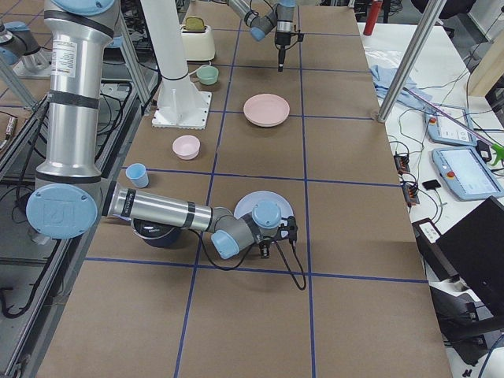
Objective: Stack three plates with pink and blue
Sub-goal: 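Grasp the rim of the light blue plate with the right gripper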
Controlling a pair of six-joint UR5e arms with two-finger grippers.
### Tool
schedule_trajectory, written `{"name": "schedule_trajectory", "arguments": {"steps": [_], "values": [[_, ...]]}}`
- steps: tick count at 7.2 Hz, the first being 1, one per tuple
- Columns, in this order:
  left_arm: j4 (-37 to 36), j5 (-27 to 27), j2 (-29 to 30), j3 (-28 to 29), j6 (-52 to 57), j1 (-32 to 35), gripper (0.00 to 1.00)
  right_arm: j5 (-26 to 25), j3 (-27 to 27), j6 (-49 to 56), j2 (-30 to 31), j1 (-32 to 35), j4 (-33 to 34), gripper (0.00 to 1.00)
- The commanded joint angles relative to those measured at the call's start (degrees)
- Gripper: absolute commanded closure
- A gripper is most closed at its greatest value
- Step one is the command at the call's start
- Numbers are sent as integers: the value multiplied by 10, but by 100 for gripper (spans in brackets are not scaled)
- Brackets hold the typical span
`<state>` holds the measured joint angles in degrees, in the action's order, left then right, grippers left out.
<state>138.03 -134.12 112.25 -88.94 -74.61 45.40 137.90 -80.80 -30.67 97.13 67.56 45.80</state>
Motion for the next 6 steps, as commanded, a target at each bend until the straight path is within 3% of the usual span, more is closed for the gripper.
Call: {"name": "schedule_trajectory", "arguments": {"steps": [1, 3, 6], "values": [[1, 0, 0, 0, 0, 0, 48, 0, 1, -1, -3, -1, 0, 54], [0, 1, 1, -1, 0, 0, 48, 0, 4, 0, -4, -1, 0, 55], [0, 1, 1, -1, -1, 0, 48, 0, 4, 0, -8, -1, 0, 100]]}}
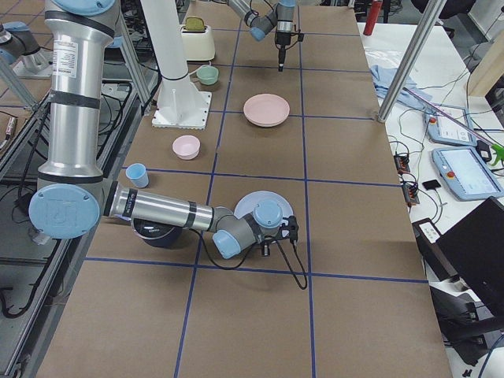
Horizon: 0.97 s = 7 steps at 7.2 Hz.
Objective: Stack three plates with pink and blue
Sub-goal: 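Grasp the rim of the light blue plate with the right gripper, then lift the light blue plate with the right gripper and carry it over the pink plate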
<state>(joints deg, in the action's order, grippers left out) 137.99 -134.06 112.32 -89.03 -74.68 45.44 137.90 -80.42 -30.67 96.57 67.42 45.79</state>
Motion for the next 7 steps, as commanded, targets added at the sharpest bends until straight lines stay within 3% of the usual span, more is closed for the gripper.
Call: {"name": "schedule_trajectory", "arguments": {"steps": [1, 4, 5, 7], "values": [[0, -1, -1, 0, 0, 0, 48, 1, -4, -1, -3, 0, 0, 100], [0, -1, -1, -2, -3, 1, 48, 16, -80, -58, -6, 2, 0, 100], [1, -1, 0, -3, -3, 2, 48, 16, -115, -135, -22, 1, 0, 100], [3, -6, -17, -12, 3, 16, 48, 13, -122, -318, -93, -51, -55, 100]]}}
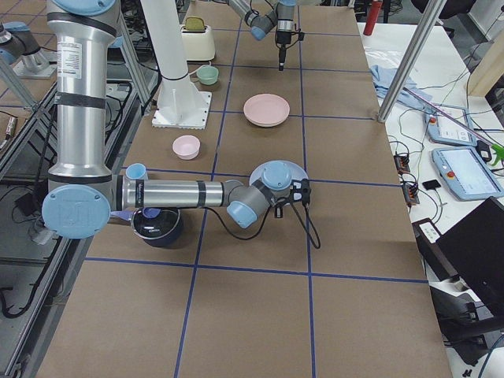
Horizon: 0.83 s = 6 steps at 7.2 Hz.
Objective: Stack three plates with pink and blue
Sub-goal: 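Lift the light blue plate with the right gripper and carry it over the pink plate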
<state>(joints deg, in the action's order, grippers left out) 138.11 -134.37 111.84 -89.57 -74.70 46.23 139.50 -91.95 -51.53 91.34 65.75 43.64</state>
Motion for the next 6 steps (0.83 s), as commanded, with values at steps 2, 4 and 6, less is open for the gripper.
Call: {"name": "schedule_trajectory", "arguments": {"steps": [2, 4, 6], "values": [[1, -3, -25, -13, 17, 21, 49, -52, -13, -259, -120, -119, -39, 100], [2, -5, -57, -15, 72, 46, 49, -141, -15, -366, -192, -219, -36, 100], [1, -5, -62, -14, 91, 54, 49, -192, -32, -394, -195, -288, -20, 100]]}}
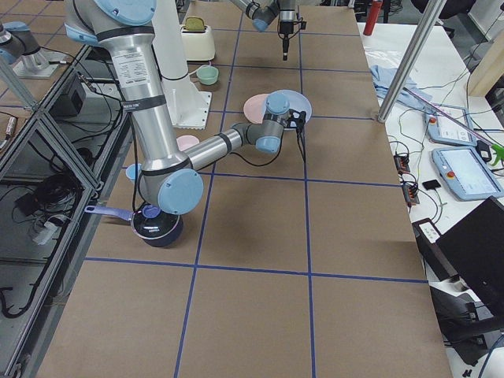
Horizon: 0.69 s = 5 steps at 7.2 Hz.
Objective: Stack three plates with pink and blue
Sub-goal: 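Lift the light blue plate with the right gripper and carry it over the pink plate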
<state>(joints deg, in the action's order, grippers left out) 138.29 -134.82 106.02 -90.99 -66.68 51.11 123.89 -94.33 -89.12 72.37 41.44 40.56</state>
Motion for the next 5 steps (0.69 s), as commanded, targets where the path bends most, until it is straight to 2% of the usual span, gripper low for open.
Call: {"name": "schedule_trajectory", "arguments": {"steps": [1, 3, 5], "values": [[-1, 1, -3, 1, 11, 5, 49, -60, -25, -17, -6, -75, 59, 100], [-1, 1, -4, 2, 11, 5, 48, -70, -59, -17, -9, -96, 119, 100], [-1, 1, -4, 3, 11, 4, 48, -74, -65, -18, -14, -100, 132, 100]]}}
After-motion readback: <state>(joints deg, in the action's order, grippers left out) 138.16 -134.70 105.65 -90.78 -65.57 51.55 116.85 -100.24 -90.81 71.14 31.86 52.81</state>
